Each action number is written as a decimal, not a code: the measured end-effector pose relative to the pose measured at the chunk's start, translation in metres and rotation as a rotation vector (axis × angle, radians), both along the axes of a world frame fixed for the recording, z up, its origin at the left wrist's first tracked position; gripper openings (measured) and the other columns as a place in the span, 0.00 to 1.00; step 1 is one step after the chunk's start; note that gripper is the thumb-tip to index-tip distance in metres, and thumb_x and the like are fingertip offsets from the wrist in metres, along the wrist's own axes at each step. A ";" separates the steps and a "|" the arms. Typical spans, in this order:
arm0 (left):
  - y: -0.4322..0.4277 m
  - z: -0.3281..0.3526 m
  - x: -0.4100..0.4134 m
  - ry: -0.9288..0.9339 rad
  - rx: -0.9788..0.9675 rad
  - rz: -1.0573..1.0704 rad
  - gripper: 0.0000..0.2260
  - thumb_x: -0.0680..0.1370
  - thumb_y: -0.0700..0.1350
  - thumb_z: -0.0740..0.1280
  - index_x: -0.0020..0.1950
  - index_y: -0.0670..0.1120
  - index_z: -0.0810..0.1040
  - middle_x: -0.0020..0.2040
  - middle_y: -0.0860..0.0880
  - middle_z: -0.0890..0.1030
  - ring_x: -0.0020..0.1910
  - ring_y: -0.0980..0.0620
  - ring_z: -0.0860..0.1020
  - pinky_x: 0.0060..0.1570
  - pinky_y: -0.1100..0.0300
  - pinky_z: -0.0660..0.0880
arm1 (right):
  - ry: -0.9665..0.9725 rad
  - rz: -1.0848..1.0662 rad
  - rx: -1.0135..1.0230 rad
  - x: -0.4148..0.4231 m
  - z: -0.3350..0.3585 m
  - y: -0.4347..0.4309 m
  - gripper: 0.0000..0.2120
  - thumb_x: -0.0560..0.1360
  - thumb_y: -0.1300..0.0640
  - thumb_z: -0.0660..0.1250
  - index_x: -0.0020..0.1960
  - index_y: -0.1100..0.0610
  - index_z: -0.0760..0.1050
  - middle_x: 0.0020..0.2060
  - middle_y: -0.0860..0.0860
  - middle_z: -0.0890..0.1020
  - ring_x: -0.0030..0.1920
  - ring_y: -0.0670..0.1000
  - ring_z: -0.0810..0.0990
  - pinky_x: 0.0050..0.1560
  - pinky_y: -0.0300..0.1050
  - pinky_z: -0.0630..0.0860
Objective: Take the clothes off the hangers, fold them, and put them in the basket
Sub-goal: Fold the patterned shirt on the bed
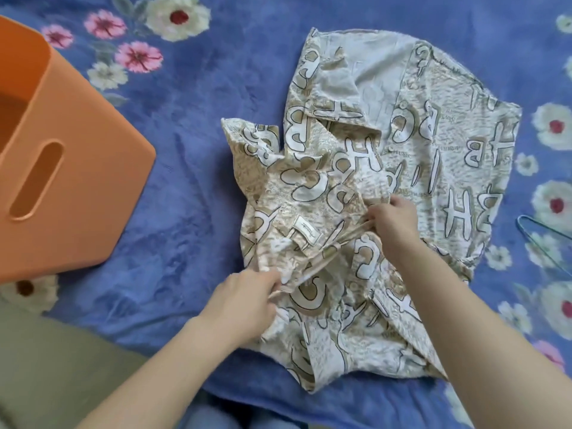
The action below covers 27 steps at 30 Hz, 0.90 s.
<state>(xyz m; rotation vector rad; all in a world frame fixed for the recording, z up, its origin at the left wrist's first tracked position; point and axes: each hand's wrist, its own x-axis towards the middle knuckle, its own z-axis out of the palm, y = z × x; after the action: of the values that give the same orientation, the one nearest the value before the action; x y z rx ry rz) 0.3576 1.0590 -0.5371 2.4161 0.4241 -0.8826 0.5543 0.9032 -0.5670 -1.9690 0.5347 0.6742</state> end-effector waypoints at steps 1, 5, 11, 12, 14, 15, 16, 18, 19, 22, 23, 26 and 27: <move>-0.008 0.011 0.003 0.030 -0.097 -0.043 0.06 0.72 0.44 0.63 0.47 0.52 0.70 0.44 0.51 0.75 0.45 0.47 0.74 0.38 0.56 0.69 | -0.040 -0.008 -0.040 -0.002 -0.002 -0.006 0.10 0.75 0.72 0.61 0.43 0.60 0.75 0.41 0.56 0.78 0.37 0.53 0.75 0.42 0.49 0.74; -0.028 0.032 0.006 0.458 -0.672 0.017 0.11 0.74 0.50 0.68 0.56 0.53 0.78 0.41 0.53 0.81 0.35 0.53 0.81 0.37 0.61 0.79 | -0.005 0.199 -0.243 -0.029 -0.015 -0.027 0.10 0.76 0.62 0.67 0.58 0.59 0.76 0.46 0.52 0.81 0.46 0.54 0.81 0.52 0.53 0.80; -0.001 -0.033 -0.010 -0.341 0.025 0.769 0.08 0.76 0.50 0.67 0.43 0.46 0.75 0.43 0.51 0.77 0.45 0.50 0.75 0.46 0.55 0.70 | 0.036 0.341 -0.355 -0.076 -0.016 -0.043 0.09 0.75 0.52 0.68 0.50 0.57 0.72 0.40 0.52 0.80 0.34 0.51 0.76 0.32 0.44 0.70; 0.005 -0.041 -0.009 -0.332 -0.026 0.915 0.11 0.76 0.51 0.68 0.50 0.45 0.75 0.49 0.51 0.76 0.51 0.51 0.74 0.52 0.57 0.68 | 0.053 0.394 -0.371 -0.083 -0.016 -0.043 0.10 0.76 0.50 0.67 0.46 0.57 0.71 0.37 0.52 0.80 0.34 0.51 0.76 0.32 0.44 0.68; 0.010 -0.059 -0.002 -0.123 -0.333 1.131 0.23 0.73 0.58 0.70 0.57 0.43 0.75 0.54 0.51 0.77 0.56 0.53 0.75 0.59 0.57 0.70 | 0.087 0.464 -0.370 -0.096 -0.017 -0.042 0.15 0.76 0.48 0.67 0.39 0.57 0.68 0.31 0.51 0.76 0.31 0.51 0.73 0.31 0.42 0.65; 0.009 -0.066 0.002 -0.046 -0.476 1.179 0.24 0.71 0.61 0.70 0.56 0.43 0.77 0.54 0.50 0.80 0.55 0.52 0.78 0.60 0.54 0.74 | 0.103 0.473 -0.335 -0.101 -0.019 -0.041 0.17 0.76 0.49 0.67 0.36 0.57 0.66 0.29 0.52 0.73 0.29 0.51 0.70 0.31 0.41 0.64; 0.007 -0.072 0.005 -0.020 -0.562 1.167 0.21 0.72 0.60 0.69 0.53 0.44 0.78 0.51 0.49 0.82 0.54 0.50 0.80 0.58 0.53 0.77 | 0.123 0.456 -0.275 -0.105 -0.019 -0.040 0.17 0.76 0.50 0.68 0.36 0.57 0.65 0.28 0.52 0.70 0.28 0.51 0.68 0.31 0.41 0.63; 0.001 -0.069 0.013 -0.053 -0.652 1.159 0.10 0.80 0.51 0.65 0.47 0.45 0.76 0.45 0.47 0.82 0.46 0.48 0.81 0.48 0.54 0.78 | 0.171 0.362 -0.122 -0.110 -0.017 -0.040 0.18 0.77 0.54 0.67 0.34 0.56 0.62 0.25 0.49 0.65 0.25 0.49 0.63 0.29 0.41 0.61; 0.000 -0.065 0.015 -0.084 -0.720 1.200 0.09 0.82 0.48 0.62 0.47 0.45 0.75 0.43 0.47 0.82 0.43 0.49 0.81 0.44 0.55 0.78 | 0.187 0.276 -0.060 -0.111 -0.018 -0.043 0.19 0.78 0.56 0.66 0.33 0.55 0.61 0.23 0.47 0.62 0.23 0.48 0.61 0.27 0.39 0.60; -0.001 -0.064 0.010 -0.164 -0.754 1.317 0.09 0.83 0.48 0.60 0.50 0.44 0.73 0.43 0.46 0.80 0.40 0.50 0.81 0.40 0.58 0.78 | 0.243 0.033 0.063 -0.117 -0.016 -0.050 0.17 0.80 0.53 0.63 0.35 0.56 0.64 0.22 0.47 0.63 0.21 0.47 0.61 0.26 0.40 0.60; 0.000 -0.066 0.005 -0.151 -0.688 1.297 0.10 0.82 0.50 0.62 0.51 0.44 0.73 0.45 0.46 0.79 0.41 0.51 0.80 0.40 0.59 0.77 | 0.269 0.027 0.092 -0.120 -0.015 -0.053 0.15 0.80 0.50 0.63 0.39 0.56 0.67 0.25 0.48 0.66 0.24 0.47 0.63 0.29 0.41 0.61; -0.002 -0.071 -0.005 -0.030 -0.685 1.237 0.12 0.80 0.52 0.66 0.55 0.44 0.76 0.49 0.47 0.83 0.43 0.53 0.80 0.37 0.60 0.75 | 0.386 0.159 0.148 -0.133 -0.015 -0.057 0.14 0.77 0.47 0.68 0.50 0.59 0.77 0.49 0.63 0.77 0.36 0.46 0.75 0.38 0.43 0.70; -0.005 -0.070 -0.003 -0.005 -0.716 1.214 0.11 0.80 0.50 0.66 0.57 0.44 0.76 0.49 0.47 0.83 0.43 0.53 0.80 0.37 0.60 0.75 | 0.438 0.217 0.176 -0.138 -0.017 -0.060 0.18 0.73 0.46 0.72 0.54 0.59 0.78 0.46 0.59 0.82 0.39 0.46 0.79 0.40 0.42 0.73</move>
<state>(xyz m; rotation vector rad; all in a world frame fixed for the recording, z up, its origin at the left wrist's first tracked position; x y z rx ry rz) 0.3543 1.0544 -0.6067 1.1398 1.1462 -0.3392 0.4159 0.8434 -0.5844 -1.7310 0.5037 1.2621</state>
